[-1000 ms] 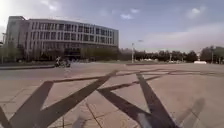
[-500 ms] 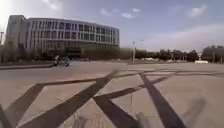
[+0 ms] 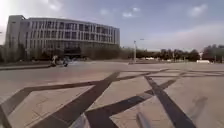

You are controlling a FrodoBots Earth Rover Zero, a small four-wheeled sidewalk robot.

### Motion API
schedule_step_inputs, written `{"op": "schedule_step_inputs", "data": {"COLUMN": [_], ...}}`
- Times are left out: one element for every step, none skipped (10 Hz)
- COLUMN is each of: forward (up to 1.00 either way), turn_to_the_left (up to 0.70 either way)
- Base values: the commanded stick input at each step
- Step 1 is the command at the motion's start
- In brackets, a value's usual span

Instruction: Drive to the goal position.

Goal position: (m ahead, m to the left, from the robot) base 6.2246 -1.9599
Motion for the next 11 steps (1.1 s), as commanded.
{"op": "schedule_step_inputs", "data": {"forward": [1.00, 1.00, 1.00, 1.00, 1.00, 1.00, 1.00, 1.00, 1.00, 1.00, 1.00], "turn_to_the_left": [0.00, 0.00, 0.17, 0.27, 0.27, 0.27, 0.27, 0.17, 0.00, 0.00, 0.00]}}
